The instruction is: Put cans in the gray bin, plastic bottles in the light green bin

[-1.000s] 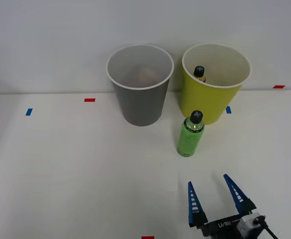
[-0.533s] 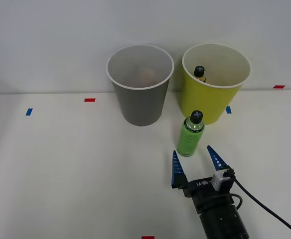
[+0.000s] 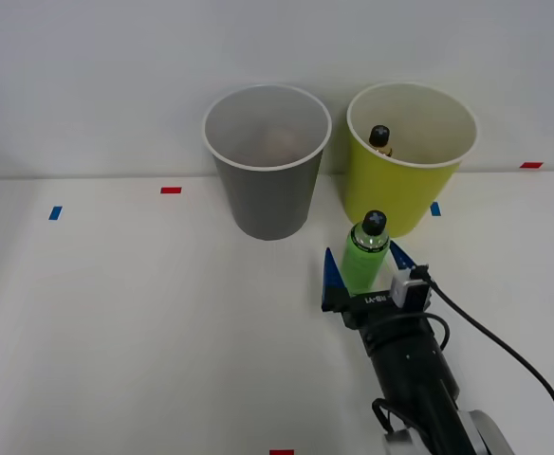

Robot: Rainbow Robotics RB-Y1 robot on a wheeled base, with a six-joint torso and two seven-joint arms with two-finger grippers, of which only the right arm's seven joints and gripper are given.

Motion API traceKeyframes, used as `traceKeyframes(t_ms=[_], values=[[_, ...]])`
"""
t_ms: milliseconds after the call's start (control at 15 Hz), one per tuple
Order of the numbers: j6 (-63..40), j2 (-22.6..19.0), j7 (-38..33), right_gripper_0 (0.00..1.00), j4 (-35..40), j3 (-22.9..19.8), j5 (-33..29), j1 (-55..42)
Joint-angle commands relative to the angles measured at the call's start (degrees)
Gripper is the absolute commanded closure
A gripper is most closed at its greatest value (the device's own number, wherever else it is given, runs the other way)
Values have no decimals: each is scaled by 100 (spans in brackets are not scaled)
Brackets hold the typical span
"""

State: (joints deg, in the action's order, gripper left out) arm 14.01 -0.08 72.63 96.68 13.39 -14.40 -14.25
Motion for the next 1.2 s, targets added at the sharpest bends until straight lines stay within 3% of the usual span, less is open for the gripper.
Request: traceKeyframes(t_ms=[67, 533, 1200], values=[[-355, -9, 6, 0, 0, 41, -2, 213], [-847, 61, 6, 0, 0, 59, -10, 520], [-742, -18, -56, 0, 0, 41, 51, 503]])
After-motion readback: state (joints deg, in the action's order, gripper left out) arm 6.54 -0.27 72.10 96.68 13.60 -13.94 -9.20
